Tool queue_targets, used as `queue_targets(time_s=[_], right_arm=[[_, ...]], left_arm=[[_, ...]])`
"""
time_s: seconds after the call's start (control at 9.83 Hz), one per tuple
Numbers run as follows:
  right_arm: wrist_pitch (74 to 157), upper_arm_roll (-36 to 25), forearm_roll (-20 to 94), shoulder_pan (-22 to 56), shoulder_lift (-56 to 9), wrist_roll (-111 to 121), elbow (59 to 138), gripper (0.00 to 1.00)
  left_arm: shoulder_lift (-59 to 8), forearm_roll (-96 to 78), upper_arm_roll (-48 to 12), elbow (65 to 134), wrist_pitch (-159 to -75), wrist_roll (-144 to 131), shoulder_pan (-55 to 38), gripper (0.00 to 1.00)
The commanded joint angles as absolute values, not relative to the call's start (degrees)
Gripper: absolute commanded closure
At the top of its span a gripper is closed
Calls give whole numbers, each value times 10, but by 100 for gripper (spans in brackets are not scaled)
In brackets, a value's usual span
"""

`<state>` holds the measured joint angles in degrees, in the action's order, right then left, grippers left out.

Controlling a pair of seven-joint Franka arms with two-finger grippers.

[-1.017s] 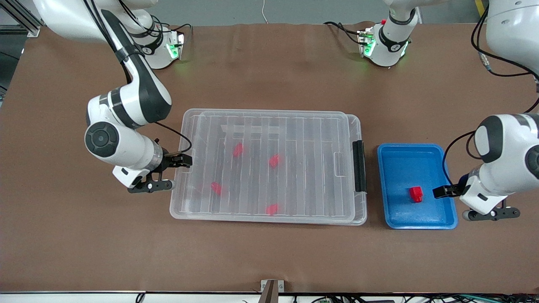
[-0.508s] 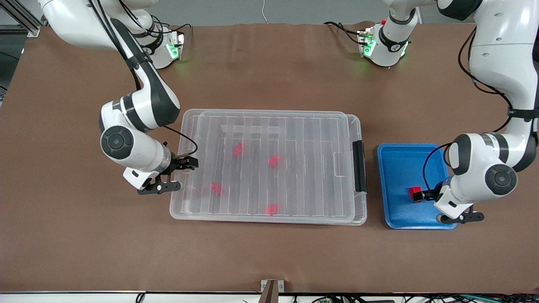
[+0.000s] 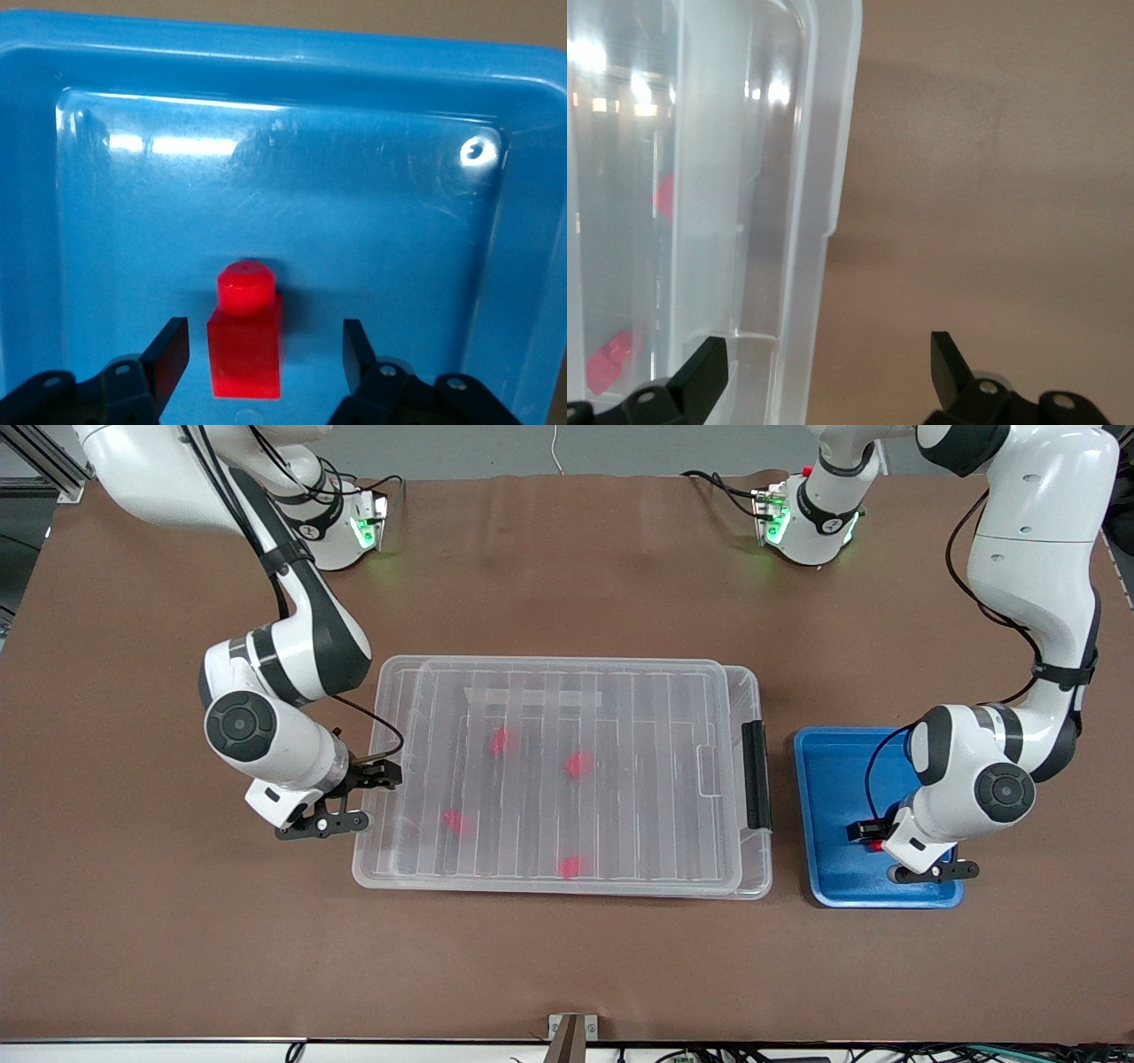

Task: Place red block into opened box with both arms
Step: 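Slide the lid open with the right gripper while the left gripper grasps the block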

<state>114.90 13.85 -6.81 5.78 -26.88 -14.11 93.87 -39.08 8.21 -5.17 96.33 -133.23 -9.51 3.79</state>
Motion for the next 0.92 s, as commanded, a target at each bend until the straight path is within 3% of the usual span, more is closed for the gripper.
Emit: queue_targets(time_s=[0.0,0.2,0.31,0.81], right_arm=[[1156,143,-90,39,-262,-142,952,0],[1143,142,-99,31,-261,-121,955,0],[1134,142,-100,21,-258,-108,955,0],[1083,138,-100,-37,-243,9,954,0]], left_arm=[[-395,91,-52,981,-1346,-108,37,70],[-393,91,-52,979,-1346,-108,36,93],[-384,91,-57,976,-1340,-108,37,97],[-289,87,-67,957,-1250,-120,14,99]])
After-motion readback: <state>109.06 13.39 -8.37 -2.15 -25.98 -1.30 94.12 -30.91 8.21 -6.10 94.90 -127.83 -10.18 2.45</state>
